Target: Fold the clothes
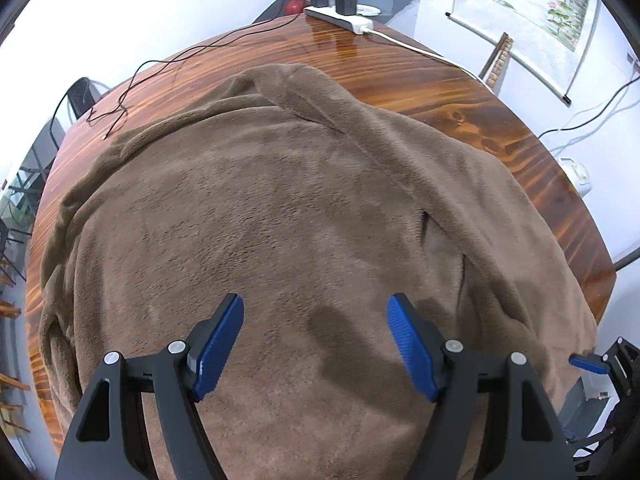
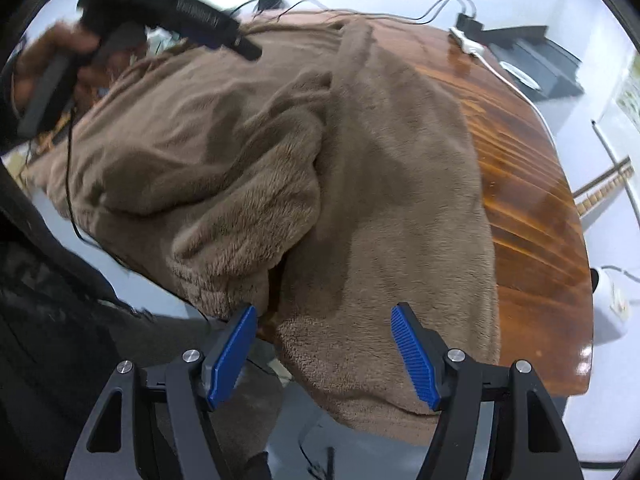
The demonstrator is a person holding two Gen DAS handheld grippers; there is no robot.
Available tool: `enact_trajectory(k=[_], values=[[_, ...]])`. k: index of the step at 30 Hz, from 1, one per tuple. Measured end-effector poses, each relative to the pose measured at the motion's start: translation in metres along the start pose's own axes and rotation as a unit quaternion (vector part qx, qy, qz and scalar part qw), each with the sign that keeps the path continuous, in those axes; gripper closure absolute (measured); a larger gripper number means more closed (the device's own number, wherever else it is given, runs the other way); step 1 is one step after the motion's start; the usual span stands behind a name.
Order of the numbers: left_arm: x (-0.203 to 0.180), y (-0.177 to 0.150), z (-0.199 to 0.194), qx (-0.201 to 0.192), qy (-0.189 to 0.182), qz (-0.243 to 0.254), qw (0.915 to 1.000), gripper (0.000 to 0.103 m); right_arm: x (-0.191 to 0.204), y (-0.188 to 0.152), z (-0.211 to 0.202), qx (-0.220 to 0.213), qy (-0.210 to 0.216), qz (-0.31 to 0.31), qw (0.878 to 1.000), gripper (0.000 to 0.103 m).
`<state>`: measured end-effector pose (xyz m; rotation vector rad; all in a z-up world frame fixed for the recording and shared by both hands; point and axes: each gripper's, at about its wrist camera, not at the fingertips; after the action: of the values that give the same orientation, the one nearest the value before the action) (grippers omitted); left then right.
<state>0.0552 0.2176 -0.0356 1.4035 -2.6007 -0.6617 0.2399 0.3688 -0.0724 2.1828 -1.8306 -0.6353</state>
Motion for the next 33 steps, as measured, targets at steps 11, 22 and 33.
enact_trajectory(k=[11,22,33], values=[[0.008,-0.001,-0.001,-0.002,-0.008,-0.012,0.9999,0.025,-0.027,0.004,0.013,0.028,0.004,0.056,0.998,0.073],[-0.048,-0.018,-0.025,-0.034,-0.162,0.092,0.9819,0.025,-0.134,0.012,-0.014,-0.038,0.197,0.370,0.907,0.082],[-0.086,-0.028,-0.027,-0.057,-0.289,0.145,0.9446,0.025,-0.135,0.059,-0.008,-0.070,0.296,0.402,0.864,0.082]])
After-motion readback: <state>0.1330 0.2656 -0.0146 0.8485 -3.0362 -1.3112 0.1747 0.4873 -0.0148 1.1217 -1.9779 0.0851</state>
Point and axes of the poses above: each gripper's, at about its wrist camera, not at the fingertips, and z roughly the way its jaws point, x to its left, y to its top, and after that the axes turned 10 degrees about -y, right-handed
